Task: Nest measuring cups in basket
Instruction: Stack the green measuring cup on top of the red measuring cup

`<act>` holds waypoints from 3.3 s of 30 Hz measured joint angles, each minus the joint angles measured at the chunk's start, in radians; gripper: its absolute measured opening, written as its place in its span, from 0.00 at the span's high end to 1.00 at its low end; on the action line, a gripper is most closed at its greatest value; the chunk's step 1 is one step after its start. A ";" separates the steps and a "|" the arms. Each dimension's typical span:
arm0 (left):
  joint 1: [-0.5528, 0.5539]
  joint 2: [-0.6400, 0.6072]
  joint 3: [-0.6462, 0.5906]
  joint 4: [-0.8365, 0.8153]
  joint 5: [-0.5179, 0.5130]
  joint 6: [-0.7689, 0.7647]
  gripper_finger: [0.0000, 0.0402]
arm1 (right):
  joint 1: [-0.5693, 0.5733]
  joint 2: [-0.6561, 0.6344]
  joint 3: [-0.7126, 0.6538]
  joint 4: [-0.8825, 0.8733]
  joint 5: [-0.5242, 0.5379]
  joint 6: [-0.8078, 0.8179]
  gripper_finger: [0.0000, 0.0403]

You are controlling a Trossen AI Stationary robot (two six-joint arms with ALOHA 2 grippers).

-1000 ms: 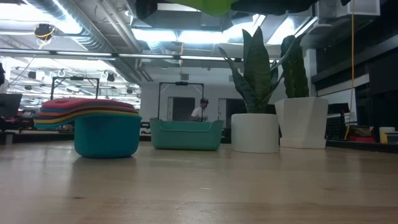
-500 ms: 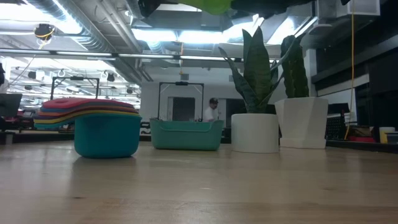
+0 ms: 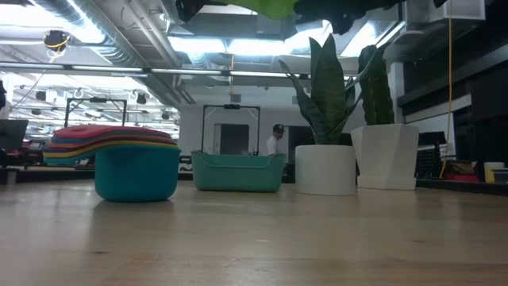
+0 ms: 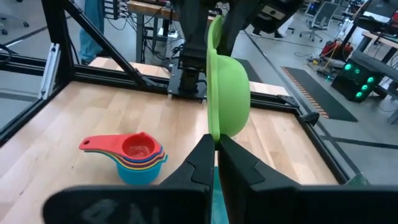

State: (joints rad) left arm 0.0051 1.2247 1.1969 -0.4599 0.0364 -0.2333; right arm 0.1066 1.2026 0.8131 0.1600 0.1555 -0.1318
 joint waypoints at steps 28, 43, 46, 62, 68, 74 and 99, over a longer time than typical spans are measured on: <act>-0.001 0.000 0.000 -0.002 -0.005 0.004 0.90 | 0.000 0.000 0.000 -0.003 -0.001 -0.002 0.95; -0.001 0.000 0.000 -0.003 0.010 -0.028 0.99 | 0.000 -0.001 0.000 -0.003 0.005 -0.009 0.75; -0.001 -0.001 0.000 -0.014 0.014 -0.076 0.99 | 0.000 -0.016 0.000 -0.007 0.007 -0.031 0.66; -0.428 -0.127 -0.002 -0.272 -0.496 -0.759 1.00 | 0.000 -0.282 0.001 -0.172 0.035 -0.213 0.56; -0.689 -0.056 -0.017 -0.275 -0.817 -1.024 1.00 | 0.000 -0.295 0.001 -0.192 0.033 -0.211 0.56; -0.831 0.078 -0.054 -0.273 -1.026 -1.343 1.00 | 0.013 -0.281 0.001 -0.194 0.028 -0.210 0.56; -0.935 0.472 -0.069 -0.377 -1.052 -2.068 1.00 | 0.114 -0.280 0.000 -0.199 0.028 -0.202 0.56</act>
State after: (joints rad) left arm -0.9302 1.6966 1.1282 -0.8368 -1.0160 -2.3016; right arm 0.2207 0.9222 0.8135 -0.0393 0.1832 -0.3337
